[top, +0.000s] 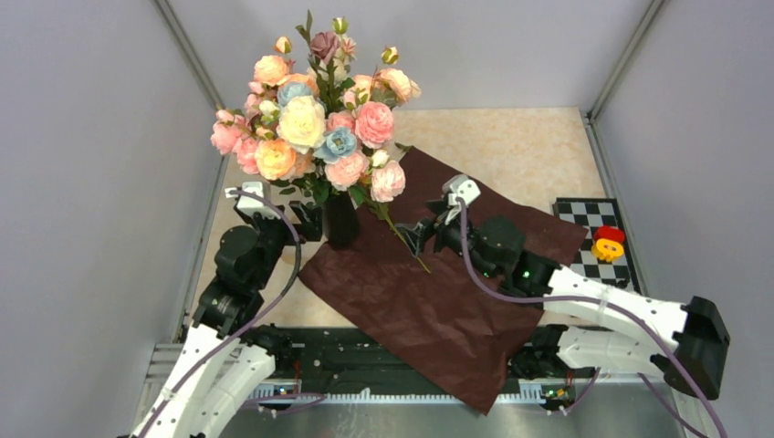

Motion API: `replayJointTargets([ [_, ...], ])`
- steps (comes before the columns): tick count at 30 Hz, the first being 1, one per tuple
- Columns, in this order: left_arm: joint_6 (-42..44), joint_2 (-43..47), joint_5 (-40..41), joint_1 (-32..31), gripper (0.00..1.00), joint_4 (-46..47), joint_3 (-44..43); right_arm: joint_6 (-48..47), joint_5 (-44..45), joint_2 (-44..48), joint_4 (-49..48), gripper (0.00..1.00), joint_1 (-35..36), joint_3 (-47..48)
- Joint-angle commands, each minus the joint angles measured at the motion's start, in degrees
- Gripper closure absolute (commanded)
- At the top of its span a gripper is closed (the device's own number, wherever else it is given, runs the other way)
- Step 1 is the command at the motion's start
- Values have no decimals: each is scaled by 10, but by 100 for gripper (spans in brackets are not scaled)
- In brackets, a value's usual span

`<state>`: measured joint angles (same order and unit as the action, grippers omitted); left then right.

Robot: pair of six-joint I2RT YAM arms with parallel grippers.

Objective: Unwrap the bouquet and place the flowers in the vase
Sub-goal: Place the vase on the wrapping paper, then pick up the fake flower from the vase.

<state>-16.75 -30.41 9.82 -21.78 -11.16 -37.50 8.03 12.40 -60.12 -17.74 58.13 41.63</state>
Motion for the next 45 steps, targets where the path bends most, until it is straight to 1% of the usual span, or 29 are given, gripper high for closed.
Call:
replayJointTargets([
  [1, -31, 23, -51, 1, 1, -158, -95, 6, 47, 66, 78, 17, 7, -11],
  [4, -34, 19, -103, 1, 1, -238, -181, 7, 61, 94, 102, 17, 6, -17],
  [6, -41, 1, -135, 1, 1, -275, -249, 8, 70, 107, 112, 17, 6, -20],
  [8, -51, -26, -155, 1, 1, -294, -316, 11, 74, 113, 117, 17, 6, -21],
  [10, -74, -54, -172, 1, 1, -286, -372, 12, 75, 115, 116, 17, 6, -22],
  [14, -119, -112, -197, 1, 2, -215, -438, 15, 81, 113, 105, 17, 6, -26],
  [18, -144, -159, -180, 1, 3, -175, -460, 18, 77, 112, 97, 17, 6, -28],
  [23, -147, -182, -130, 1, 4, -154, -467, 30, 69, 122, 89, 18, 6, -36],
  [24, -146, -184, -123, 1, 7, -147, -465, 32, 69, 124, 87, 17, 6, -37],
  [26, -146, -191, -122, 1, 18, -136, -467, 33, 64, 126, 85, 18, 6, -39],
  [27, -145, -197, -121, 1, 21, -135, -470, 34, 64, 126, 84, 18, 6, -39],
  [31, -141, -209, -104, 1, 22, -138, -480, 33, 58, 126, 86, 18, 6, -38],
  [32, -140, -210, -84, 1, 22, -137, -479, 34, 56, 126, 86, 18, 6, -38],
  [35, -134, -210, -67, 1, 22, -128, -476, 35, 54, 126, 87, 18, 6, -39],
  [36, -133, -210, -66, 2, 23, -124, -475, 35, 53, 127, 86, 18, 6, -39],
  [41, -130, -217, -67, 1, 42, -111, -474, 36, 53, 127, 87, 18, 6, -37],
  [45, -132, -213, -66, 1, 62, -95, -473, 36, 51, 127, 88, 18, 6, -30],
])
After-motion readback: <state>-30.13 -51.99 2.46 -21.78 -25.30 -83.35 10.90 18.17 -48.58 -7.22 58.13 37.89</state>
